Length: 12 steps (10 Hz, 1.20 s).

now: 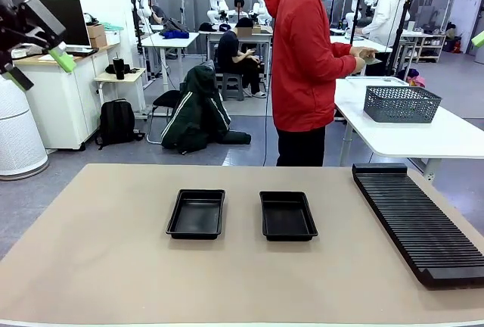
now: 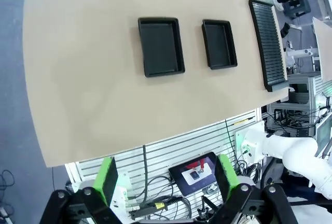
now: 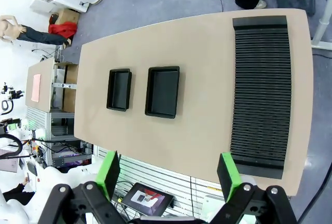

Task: Inspect and transfer BCBs to ESD trays.
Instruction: Pick up the Blank PCB from the PCB Rack and place it in the left ESD tray.

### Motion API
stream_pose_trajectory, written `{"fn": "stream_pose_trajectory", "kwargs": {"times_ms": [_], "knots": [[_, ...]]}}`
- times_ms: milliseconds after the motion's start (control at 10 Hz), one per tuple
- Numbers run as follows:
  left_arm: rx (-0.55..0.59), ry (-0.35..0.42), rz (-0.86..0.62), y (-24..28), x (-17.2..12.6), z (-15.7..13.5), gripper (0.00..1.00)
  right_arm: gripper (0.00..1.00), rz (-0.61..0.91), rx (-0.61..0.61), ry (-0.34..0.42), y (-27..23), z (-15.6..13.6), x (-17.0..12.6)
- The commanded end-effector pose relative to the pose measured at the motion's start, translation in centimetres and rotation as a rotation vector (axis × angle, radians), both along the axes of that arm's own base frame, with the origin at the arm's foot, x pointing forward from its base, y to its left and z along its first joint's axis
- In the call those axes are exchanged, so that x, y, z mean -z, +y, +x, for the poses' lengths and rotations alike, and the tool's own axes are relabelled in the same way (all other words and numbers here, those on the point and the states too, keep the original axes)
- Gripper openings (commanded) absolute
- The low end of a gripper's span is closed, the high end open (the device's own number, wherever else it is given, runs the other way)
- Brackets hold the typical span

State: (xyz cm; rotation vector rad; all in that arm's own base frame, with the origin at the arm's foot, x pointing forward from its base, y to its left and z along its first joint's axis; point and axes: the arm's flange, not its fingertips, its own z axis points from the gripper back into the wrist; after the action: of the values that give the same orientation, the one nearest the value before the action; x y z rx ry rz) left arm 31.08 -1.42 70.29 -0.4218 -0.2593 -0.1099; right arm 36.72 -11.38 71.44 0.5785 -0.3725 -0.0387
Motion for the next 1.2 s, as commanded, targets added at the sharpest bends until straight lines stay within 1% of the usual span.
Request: {"fn": "stream_pose_trajectory", "kwargs": {"times_ms": [0,200,400,500,700,800,900,1100], "knots": [[0.042,-0.026,-0.018,1.8,-0.5,2.3,1.0,1.0,0.0,-0.004,0.0,0.0,0.0,0.1],[0.051,-0.034,-0.041,2.9,0.0,3.2,1.0,1.0,0.0,-0.004,0.0,0.0,0.0,0.1],[0.044,-0.058,-0.052,3.4,0.3,3.1,1.0,1.0,0.0,-0.004,0.0,0.0,0.0,0.1],[0.027,-0.09,-0.057,3.6,0.4,2.9,1.0,1.0,0.0,-0.004,0.0,0.0,0.0,0.1],[0.018,-0.086,-0.072,3.8,0.9,2.7,1.0,1.0,0.0,-0.004,0.0,0.0,0.0,0.1],[-0.027,-0.094,-0.076,4.1,1.0,2.5,1.0,1.0,0.0,-0.004,0.0,0.0,0.0,0.1],[-0.041,-0.112,-0.085,4.4,1.0,2.2,1.0,1.0,0.0,-0.004,0.0,0.0,0.0,0.1],[-0.04,-0.107,-0.088,4.5,0.8,1.7,1.0,1.0,0.0,-0.004,0.0,0.0,0.0,0.1]]}}
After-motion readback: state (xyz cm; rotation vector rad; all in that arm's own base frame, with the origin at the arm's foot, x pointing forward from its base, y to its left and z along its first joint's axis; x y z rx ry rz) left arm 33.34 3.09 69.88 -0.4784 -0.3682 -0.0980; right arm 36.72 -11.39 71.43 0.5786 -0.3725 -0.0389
